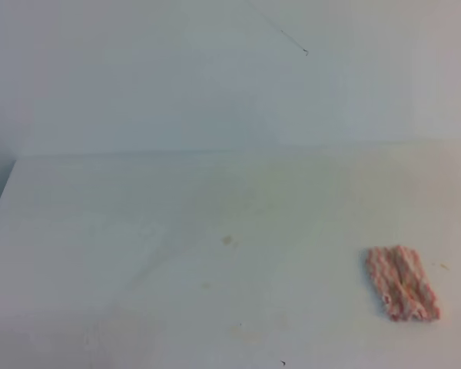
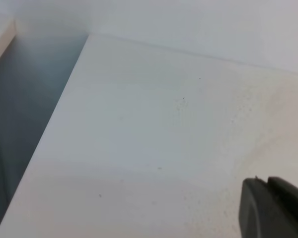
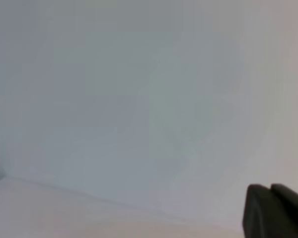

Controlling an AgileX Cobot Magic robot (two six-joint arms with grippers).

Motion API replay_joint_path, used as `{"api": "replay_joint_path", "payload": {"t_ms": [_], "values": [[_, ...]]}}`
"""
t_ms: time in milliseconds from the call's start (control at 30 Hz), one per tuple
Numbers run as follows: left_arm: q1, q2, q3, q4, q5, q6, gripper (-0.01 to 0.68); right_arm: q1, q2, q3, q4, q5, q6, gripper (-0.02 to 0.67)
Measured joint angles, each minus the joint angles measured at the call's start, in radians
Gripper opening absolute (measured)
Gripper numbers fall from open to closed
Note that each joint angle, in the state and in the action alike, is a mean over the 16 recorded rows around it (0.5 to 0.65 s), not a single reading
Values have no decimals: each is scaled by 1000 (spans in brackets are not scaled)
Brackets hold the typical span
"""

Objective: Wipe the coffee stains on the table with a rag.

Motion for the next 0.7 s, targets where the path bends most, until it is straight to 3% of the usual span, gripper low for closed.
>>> {"api": "replay_joint_path", "payload": {"t_ms": [200, 433, 700], "values": [[0, 0, 0, 0, -2, 0, -1, -18, -165, 172, -32, -159, -10, -4], [0, 0, 0, 0, -2, 0, -1, -85, -341, 504, -36, -395, -25, -4], [0, 0, 0, -8, 3, 0, -1, -206, -461, 763, -6, -378, -63, -4]]}}
